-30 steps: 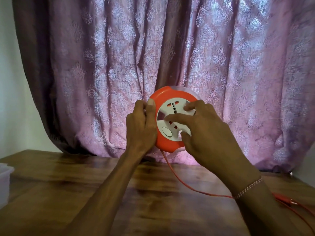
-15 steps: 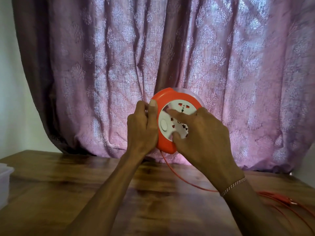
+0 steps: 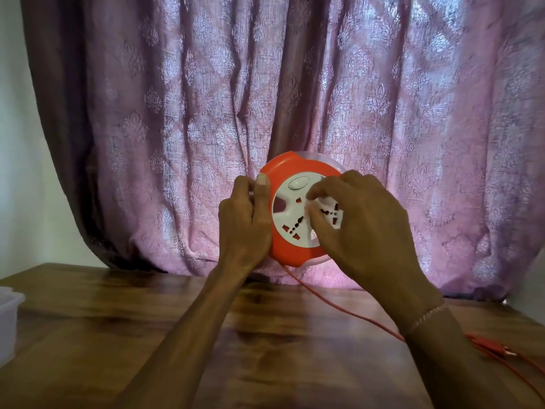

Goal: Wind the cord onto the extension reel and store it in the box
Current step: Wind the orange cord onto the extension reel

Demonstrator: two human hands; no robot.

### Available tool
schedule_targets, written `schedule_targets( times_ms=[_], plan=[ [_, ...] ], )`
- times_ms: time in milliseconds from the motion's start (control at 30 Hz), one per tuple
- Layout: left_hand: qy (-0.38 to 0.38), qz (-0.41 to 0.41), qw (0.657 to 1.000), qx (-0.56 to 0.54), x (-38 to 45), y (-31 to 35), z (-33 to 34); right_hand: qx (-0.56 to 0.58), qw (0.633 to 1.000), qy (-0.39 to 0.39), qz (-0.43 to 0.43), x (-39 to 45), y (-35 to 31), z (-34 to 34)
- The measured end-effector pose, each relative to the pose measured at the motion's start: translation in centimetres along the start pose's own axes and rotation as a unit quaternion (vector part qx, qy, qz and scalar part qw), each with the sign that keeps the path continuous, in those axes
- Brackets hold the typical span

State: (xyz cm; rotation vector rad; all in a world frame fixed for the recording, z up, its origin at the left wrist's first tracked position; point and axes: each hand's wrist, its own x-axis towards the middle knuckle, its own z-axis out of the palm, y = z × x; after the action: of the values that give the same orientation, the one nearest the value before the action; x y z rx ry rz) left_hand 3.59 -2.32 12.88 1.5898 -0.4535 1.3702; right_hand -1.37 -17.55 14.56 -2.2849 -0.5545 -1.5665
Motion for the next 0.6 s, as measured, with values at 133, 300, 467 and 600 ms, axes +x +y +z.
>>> schedule_targets(
  times_ms=[133,300,467,600],
  plan=[
    [0.011,0.003,1.0,0.005,0.1,-0.5,-0.1,-0.029,0.989,-0.136,-0.041,-0.2,0.4,-0.6],
    [0.008,0.0,1.0,0.007,0.1,-0.5,-0.1,-0.086,0.974,-0.205,-0.04,-0.2,-1.0,-0.2],
    [0.012,0.001,1.0,0.021,0.2,-0.7,-0.2,-0.092,0.986,-0.133,-0.05,-0.4,-0.4,0.8],
    [0.008,0.0,1.0,0.022,0.0,-0.3,-0.1,-0.079,0.991,-0.105,-0.034,-0.7,-0.3,0.9]
  ],
)
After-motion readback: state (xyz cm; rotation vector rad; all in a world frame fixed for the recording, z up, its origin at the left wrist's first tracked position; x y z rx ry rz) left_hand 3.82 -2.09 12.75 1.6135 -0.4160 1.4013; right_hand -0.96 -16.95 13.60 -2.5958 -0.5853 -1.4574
